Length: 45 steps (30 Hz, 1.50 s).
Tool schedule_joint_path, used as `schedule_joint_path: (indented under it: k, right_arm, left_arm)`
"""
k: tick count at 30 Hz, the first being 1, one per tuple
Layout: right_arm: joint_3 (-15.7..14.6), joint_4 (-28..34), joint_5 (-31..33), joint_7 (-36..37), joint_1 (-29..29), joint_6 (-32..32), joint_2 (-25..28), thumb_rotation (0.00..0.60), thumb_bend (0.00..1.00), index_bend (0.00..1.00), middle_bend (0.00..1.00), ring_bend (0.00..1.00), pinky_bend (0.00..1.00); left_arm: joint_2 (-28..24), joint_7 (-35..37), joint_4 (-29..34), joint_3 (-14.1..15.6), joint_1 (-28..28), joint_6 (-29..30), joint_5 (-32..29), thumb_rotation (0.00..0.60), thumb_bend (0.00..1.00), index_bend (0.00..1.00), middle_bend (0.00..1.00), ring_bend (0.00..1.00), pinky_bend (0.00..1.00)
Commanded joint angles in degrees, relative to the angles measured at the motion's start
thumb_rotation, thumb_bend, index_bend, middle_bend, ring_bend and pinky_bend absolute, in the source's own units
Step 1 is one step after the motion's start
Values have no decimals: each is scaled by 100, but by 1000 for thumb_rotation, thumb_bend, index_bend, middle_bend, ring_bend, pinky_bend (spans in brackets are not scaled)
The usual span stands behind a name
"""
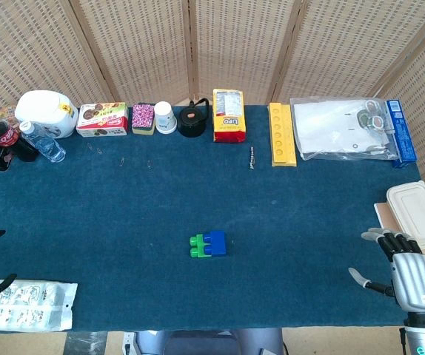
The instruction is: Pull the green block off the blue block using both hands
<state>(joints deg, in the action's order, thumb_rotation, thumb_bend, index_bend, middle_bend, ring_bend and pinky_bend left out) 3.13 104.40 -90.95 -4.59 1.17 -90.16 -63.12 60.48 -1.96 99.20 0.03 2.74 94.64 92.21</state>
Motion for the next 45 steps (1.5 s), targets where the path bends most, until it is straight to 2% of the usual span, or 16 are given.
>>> schedule_joint_path:
  k: [1, 19, 26, 30, 34, 42, 45]
  right_arm:
    - [6, -17, 13, 6, 10, 16, -16, 442, 235, 324, 309, 270, 215]
    - [-7, -19, 1, 125, -13, -10, 28, 442, 235, 324, 309, 270, 216]
    - [56, -107, 110, 452, 159, 272, 63, 443, 236, 324, 309, 270, 228]
    - [92, -113, 92, 740, 374, 584, 143, 443, 234, 324, 311, 270, 241]
    - [243, -3, 23, 1195, 829, 1110, 262, 443, 235, 324, 311, 276, 254]
    - [401, 212, -51, 1706, 1584, 2007, 279, 442, 227, 321, 323, 313, 306]
    - [471, 285, -29, 1689, 1871, 2323, 183, 444, 209, 318, 323, 313, 306]
  left_arm:
    - [-3, -24, 20, -6, -8, -5, 7, 600, 145, 257, 127, 50, 181]
    - [-44, 18, 18, -9, 3, 30, 44, 600, 145, 257, 127, 50, 181]
    - [-50, 2, 30, -37, 4, 45, 13, 600, 146, 258, 127, 50, 181]
    - [-50, -37, 60, -49, -19, 8, 3, 600, 146, 257, 127, 50, 181]
    - [-36, -145, 161, -103, -55, -14, -39, 600, 145, 258, 127, 50, 181]
    - [-51, -351, 301, -156, -158, -189, -143, 600, 145, 257, 127, 50, 181]
    - [-54, -401, 324, -189, -213, -270, -196, 600, 146, 258, 127, 50, 181]
